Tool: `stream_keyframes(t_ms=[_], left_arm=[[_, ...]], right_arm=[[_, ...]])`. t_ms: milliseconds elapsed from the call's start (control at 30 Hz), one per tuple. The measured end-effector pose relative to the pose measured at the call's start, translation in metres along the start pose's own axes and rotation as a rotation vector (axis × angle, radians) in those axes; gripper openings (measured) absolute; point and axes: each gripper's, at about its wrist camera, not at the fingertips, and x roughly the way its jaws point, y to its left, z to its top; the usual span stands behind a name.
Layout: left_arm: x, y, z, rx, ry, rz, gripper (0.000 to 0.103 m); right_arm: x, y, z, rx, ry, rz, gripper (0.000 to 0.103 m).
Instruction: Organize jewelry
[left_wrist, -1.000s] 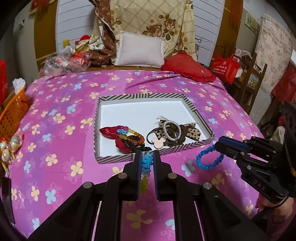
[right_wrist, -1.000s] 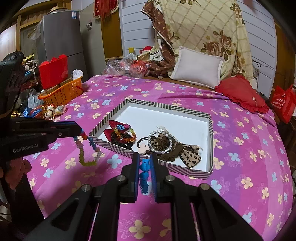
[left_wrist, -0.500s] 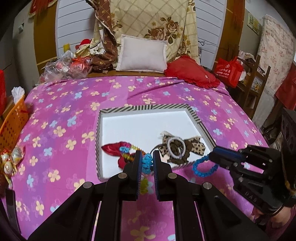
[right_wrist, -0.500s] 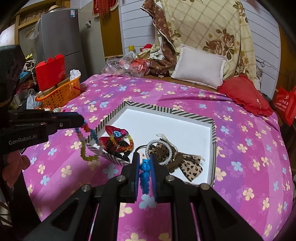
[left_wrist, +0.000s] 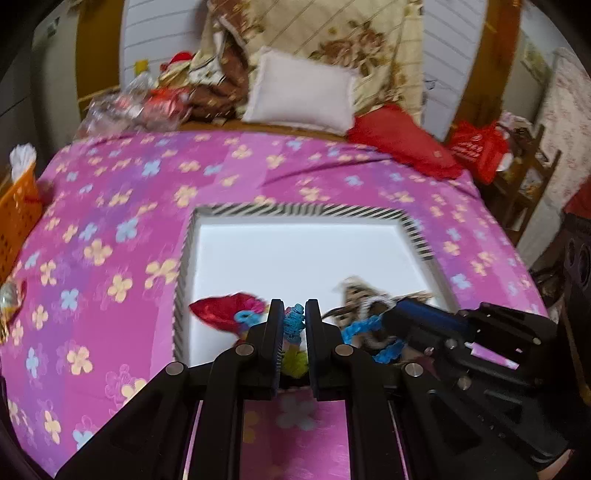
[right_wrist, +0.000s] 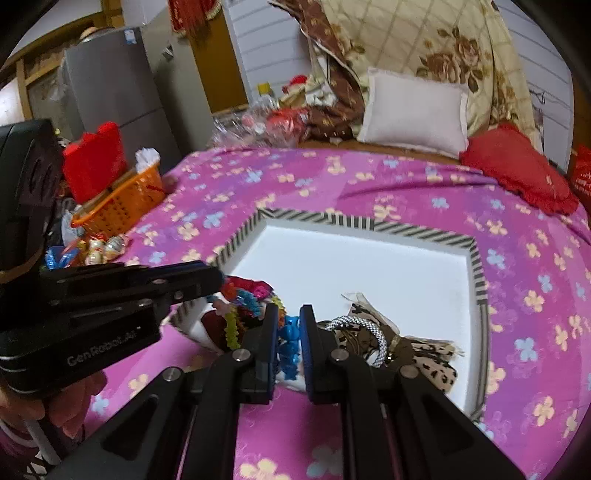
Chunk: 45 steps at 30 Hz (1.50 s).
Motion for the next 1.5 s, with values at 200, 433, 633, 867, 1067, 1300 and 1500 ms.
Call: stream_keyframes(t_ms=[200,433,633,867,1067,1300,1500], left_arm=[[0.025,0.018,-0.014,-0.011,0.049,0.053,0.004],[0.041,0.024,-0.022,-0.025,0.071,0.072,0.004],[0.043,0.022,-0.026,-0.023,0.064,0.098,0.005],[0.033,0.027,-0.026,-0.059,0.020,0.122,0.005],[0.019,0.028,-0.030,-0.052,-0.022,0.162,0.016],[-0.004,0.018,-0.038,-0.012,-0.064,0.202,0.019],[-0.024,0.009,-0.052,-0.014,-0.086,0.224,0.019]], right_arm=[[0.043,-0.023,-0.016,0.054,0.083,-0.024,0.011],[0.059,-0.033,-0.031,0.068,0.118,-0.045,0.011],[0.054,-0.028,-0.032,0.045,0.120,-0.061,0.024],[0.036,-0.019,-0.032,0.046,0.088,-0.052,0.048],[0.015,-0.010,-0.036,0.033,0.058,-0.056,0.059],[-0.006,-0.002,-0.047,0.031,0.025,-0.086,0.070],[-0.031,-0.002,-0.059,0.049,-0.015,-0.126,0.078]])
